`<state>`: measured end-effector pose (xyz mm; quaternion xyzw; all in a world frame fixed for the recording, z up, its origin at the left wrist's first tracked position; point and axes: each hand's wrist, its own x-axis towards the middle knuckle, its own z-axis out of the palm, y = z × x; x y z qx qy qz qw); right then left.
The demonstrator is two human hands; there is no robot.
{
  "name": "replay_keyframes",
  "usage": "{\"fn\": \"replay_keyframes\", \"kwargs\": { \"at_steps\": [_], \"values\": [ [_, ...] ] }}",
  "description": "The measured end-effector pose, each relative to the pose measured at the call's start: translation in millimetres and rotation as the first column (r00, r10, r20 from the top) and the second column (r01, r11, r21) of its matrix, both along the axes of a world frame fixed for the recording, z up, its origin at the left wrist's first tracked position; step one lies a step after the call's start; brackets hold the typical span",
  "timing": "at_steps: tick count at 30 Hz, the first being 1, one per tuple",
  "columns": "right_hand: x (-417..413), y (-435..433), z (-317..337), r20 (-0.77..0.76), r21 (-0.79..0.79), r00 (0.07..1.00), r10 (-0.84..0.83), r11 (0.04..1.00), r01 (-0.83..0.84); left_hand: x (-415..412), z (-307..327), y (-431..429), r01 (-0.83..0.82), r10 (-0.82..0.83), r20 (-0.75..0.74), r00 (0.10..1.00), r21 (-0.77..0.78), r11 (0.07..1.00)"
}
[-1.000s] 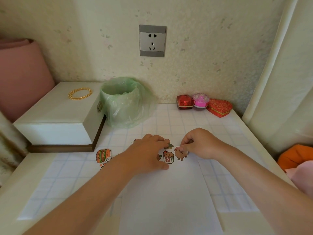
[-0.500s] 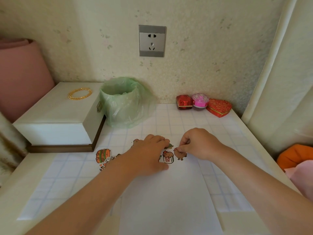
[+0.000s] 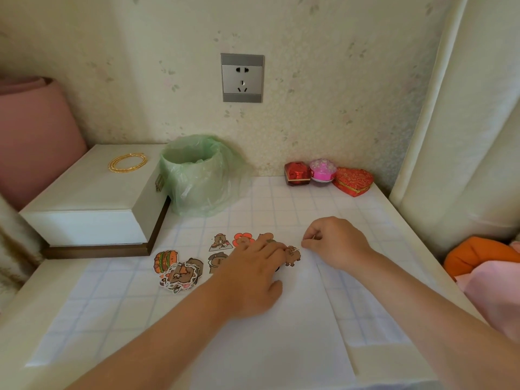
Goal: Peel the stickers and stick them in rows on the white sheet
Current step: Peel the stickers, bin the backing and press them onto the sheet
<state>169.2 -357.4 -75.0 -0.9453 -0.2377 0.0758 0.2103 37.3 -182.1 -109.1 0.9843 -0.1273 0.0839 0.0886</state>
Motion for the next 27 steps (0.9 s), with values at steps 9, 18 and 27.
{"fn": "replay_keyframes", "kwargs": {
  "at_steps": [9, 18, 27],
  "values": [
    [-26, -24, -8, 0.228, -0.132, 0.896, 0.381, 0.924, -0.359, 0, -12, -4, -0.023, 0.009, 0.1, 0.995, 0.136, 0.99],
    [-29, -23, -23, 0.383, -0.14, 0.847, 0.369, 0.93, -0.341, -1, -16, -4, -0.009, -0.017, 0.138, 0.99, 0.185, 0.983],
    [-27, -22, -32, 0.494, -0.107, 0.812, 0.312, 0.948, -0.299, -2, -5, -6, -0.003, 0.002, 0.061, 0.998, 0.014, 1.0]
  ]
}}
